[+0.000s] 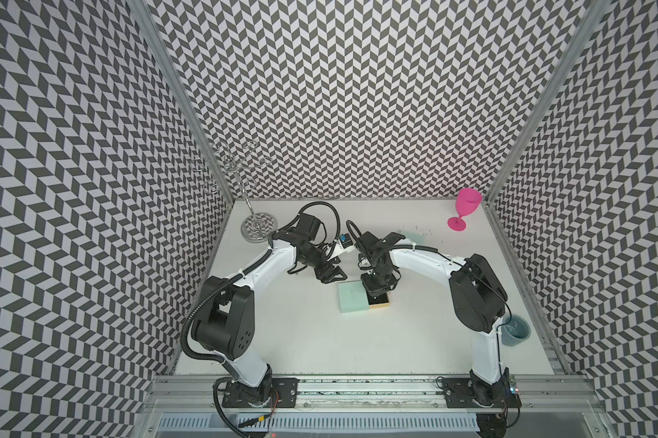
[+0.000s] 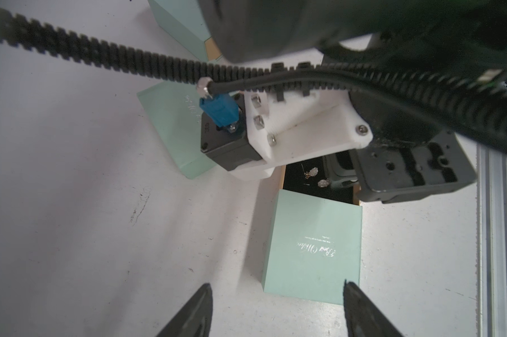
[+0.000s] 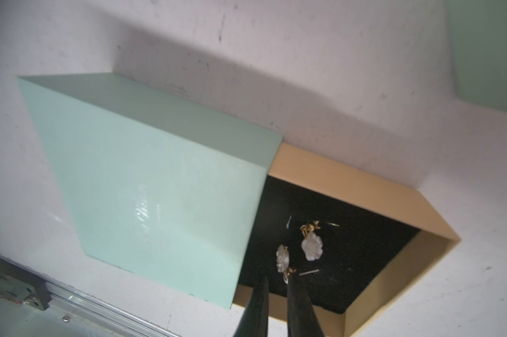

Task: Place the earrings into the drawer-style jewelry box
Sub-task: Insert the earring into the inner lining.

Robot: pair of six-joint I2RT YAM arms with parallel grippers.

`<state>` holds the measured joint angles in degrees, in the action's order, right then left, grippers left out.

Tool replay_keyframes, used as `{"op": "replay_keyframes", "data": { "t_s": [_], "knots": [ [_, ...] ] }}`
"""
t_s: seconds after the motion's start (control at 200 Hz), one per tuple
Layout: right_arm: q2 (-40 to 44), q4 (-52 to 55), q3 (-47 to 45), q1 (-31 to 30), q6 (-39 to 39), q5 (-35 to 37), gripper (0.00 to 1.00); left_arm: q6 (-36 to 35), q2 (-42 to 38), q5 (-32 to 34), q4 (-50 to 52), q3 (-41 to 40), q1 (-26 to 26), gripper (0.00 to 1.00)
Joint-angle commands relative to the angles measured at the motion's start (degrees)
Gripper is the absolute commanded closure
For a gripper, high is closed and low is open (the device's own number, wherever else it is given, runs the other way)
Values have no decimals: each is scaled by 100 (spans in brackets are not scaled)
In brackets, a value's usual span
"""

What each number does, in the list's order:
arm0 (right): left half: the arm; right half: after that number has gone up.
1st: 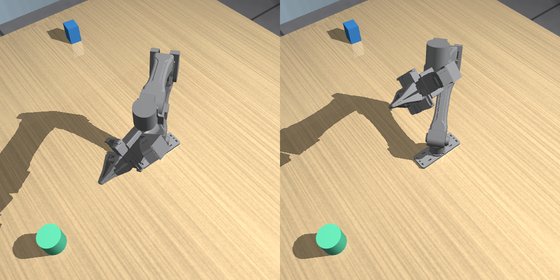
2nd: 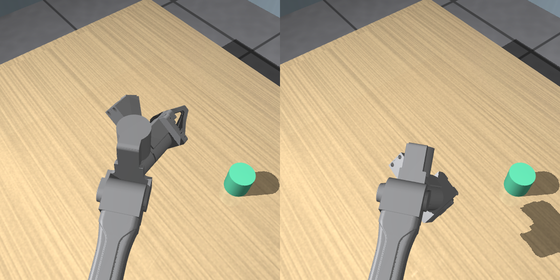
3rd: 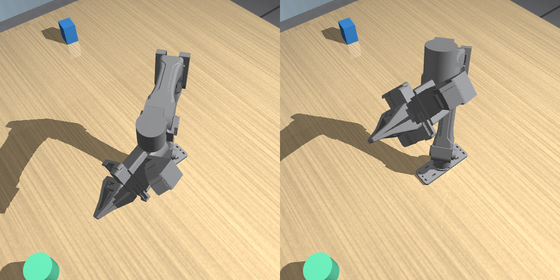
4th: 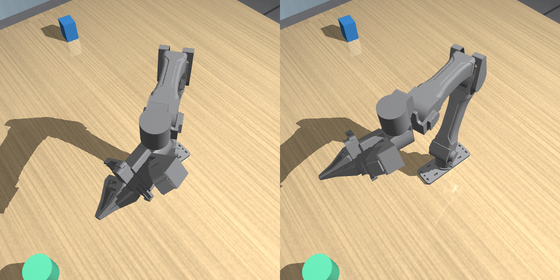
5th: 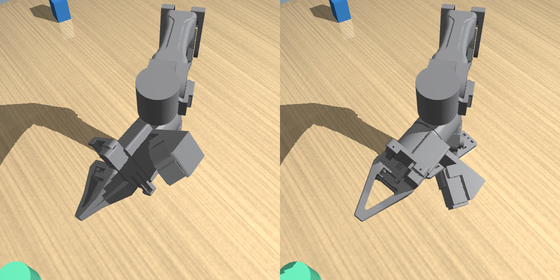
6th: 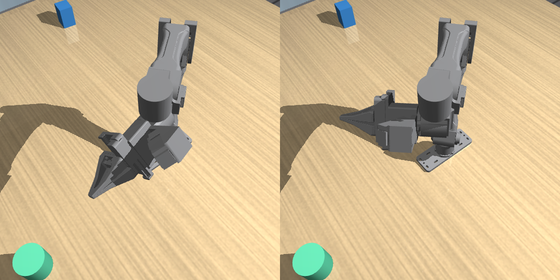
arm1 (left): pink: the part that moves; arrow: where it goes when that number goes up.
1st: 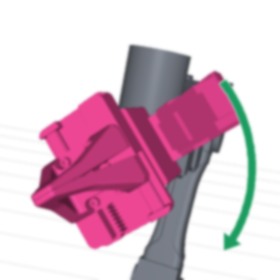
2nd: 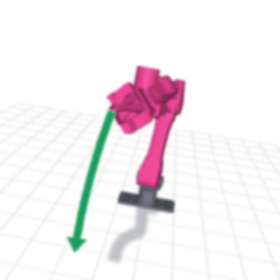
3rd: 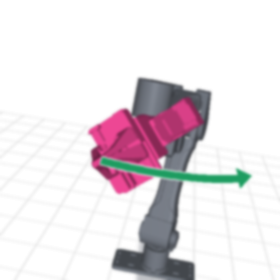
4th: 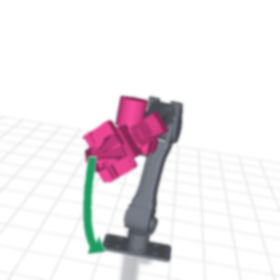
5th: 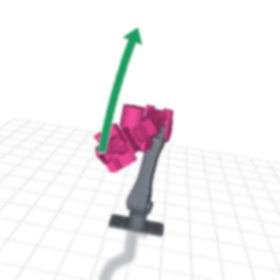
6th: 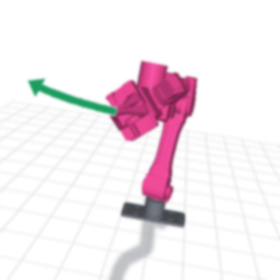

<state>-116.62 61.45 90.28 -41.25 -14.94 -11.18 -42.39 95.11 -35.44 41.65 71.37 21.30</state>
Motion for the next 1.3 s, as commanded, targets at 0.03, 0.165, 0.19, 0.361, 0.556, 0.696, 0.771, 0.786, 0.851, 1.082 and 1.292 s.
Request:
{"op": "replay_keyframes", "data": {
  "t_s": [0.03, 0.165, 0.19, 0.361, 0.556, 0.696, 0.771, 0.786, 0.851, 1.082, 1.292],
  "knots": [
    [40, 80, 78, -79, 89, -2, 84, -98, -149, -70, 62, -27, 2, 28],
    [109, 82, 57, -85, 92, -37, 84, -105, -138, -75, 52, -27, 2, 28],
    [131, 86, 60, -84, 80, -11, 84, -107, -148, -77, 49, -27, 4, 28],
    [174, 51, 180, -67, 26, 151, 86, -97, -150, -64, 41, -25, 12, 28],
    [48, 80, 175, -76, 43, 99, 87, -76, -168, -28, 38, -27, 40, 28],
    [84, 84, 181, -58, 137, 215, 89, -76, -164, -25, 43, -45, 40, 28],
    [50, 264, 209, -58, 134, 303, 87, -68, -160, -32, 25, -36, 35, 28],
    [52, 249, 209, -58, 139, 315, 87, -68, -160, -33, 24, -36, 37, 28],
    [41, 180, 218, -58, 119, 305, 87, -68, -160, -29, 11, -36, 35, 28],
    [-164, -63, 251, -58, 114, 212, 88, -59, -190, -18, 27, -36, 48, 28],
    [-276, -149, 288, -41, 144, 260, 90, -93, -174, -103, 139, -88, 63, 29]
  ]
}}
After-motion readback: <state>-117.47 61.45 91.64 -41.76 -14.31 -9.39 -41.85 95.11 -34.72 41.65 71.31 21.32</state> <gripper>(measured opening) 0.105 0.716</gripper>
